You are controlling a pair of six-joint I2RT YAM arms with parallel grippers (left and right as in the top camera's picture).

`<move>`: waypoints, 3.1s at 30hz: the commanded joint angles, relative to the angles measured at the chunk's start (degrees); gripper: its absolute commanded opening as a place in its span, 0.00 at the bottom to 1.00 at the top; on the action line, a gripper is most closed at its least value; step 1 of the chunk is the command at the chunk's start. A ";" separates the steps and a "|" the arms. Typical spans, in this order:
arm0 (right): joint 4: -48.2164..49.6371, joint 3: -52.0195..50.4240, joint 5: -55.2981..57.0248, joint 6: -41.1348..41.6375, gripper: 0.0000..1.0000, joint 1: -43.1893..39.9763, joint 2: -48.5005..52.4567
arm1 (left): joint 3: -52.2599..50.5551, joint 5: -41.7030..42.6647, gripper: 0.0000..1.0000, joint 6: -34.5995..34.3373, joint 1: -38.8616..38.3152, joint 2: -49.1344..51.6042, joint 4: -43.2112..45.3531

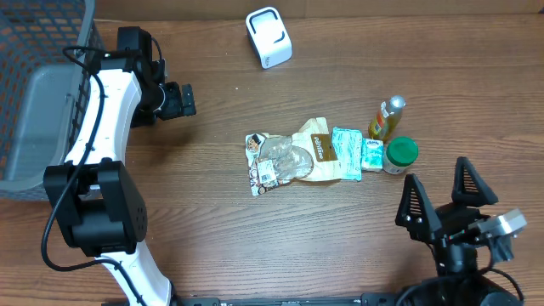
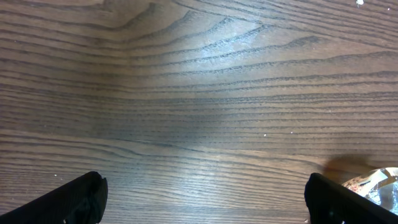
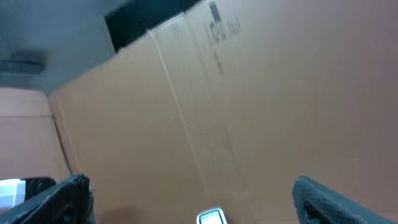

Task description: Scan the item barcode

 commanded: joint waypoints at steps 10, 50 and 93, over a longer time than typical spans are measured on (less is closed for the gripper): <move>9.22 -11.10 -2.89 -6.47 1.00 -0.28 -0.61 | 0.39 -0.35 1.00 0.39 -0.02 -1.03 0.04; -10.82 -16.57 -2.08 -19.96 1.00 -0.26 -0.61 | 0.39 -0.33 1.00 0.39 -0.02 -1.03 0.04; -10.73 -16.57 -2.03 -19.96 1.00 -0.26 -0.59 | -0.85 -0.35 1.00 0.39 0.61 -0.37 0.07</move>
